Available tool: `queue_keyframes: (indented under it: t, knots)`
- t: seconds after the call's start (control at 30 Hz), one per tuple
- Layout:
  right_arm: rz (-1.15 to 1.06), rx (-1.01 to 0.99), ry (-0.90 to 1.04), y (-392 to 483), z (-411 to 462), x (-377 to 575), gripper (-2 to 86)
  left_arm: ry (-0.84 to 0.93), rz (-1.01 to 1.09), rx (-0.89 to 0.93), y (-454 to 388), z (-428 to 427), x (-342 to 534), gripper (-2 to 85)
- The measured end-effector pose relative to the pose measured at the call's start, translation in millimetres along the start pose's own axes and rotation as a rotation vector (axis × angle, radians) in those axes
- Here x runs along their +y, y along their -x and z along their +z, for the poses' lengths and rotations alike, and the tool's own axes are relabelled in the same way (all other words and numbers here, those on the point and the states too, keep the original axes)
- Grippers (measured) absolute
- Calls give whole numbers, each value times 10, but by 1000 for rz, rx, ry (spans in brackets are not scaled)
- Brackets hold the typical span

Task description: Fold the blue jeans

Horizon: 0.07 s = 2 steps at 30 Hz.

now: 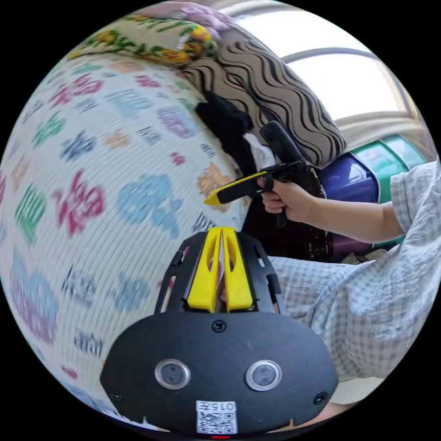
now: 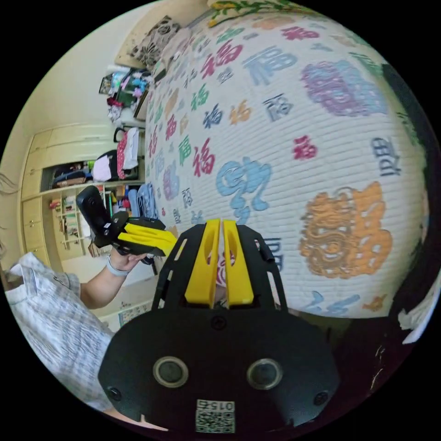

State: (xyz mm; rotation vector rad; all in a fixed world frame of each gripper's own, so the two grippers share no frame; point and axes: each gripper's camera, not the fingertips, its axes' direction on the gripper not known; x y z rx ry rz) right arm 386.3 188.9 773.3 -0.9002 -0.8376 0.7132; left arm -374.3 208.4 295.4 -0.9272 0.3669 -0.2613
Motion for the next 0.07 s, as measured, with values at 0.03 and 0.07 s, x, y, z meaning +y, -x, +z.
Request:
queue_keyframes:
  t: [0.03, 0.07]
  knots:
    - [22, 40, -73, -163, -373, 93, 18, 23, 55, 28, -190, 302, -456, -6]
    - [26, 107, -138, -292, -741, 172, 26, 28, 98, 25, -364, 573, -891, -4]
